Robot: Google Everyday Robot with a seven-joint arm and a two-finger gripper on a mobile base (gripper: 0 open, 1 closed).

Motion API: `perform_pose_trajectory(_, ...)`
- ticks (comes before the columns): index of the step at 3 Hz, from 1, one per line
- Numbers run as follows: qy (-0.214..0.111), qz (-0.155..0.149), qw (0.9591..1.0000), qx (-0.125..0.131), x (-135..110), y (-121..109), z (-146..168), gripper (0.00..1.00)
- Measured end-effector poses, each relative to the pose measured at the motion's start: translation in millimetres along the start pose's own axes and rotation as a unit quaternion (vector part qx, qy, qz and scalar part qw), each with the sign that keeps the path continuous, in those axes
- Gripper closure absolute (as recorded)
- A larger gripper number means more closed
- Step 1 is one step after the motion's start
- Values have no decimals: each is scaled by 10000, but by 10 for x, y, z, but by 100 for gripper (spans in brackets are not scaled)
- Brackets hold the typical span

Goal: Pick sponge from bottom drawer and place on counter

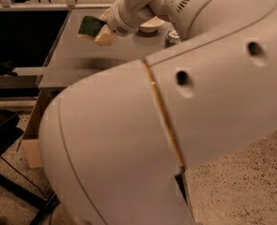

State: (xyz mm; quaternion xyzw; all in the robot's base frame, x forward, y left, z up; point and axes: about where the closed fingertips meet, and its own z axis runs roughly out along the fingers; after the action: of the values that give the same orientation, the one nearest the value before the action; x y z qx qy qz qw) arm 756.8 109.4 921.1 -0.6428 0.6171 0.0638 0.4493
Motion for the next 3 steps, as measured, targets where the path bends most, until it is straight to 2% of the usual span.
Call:
perform_pose_trajectory(1,50,-231,9997,-64,14,12,159,83)
perform_pose_trajectory(3,40,-570,9984,-50,21,6,130,36)
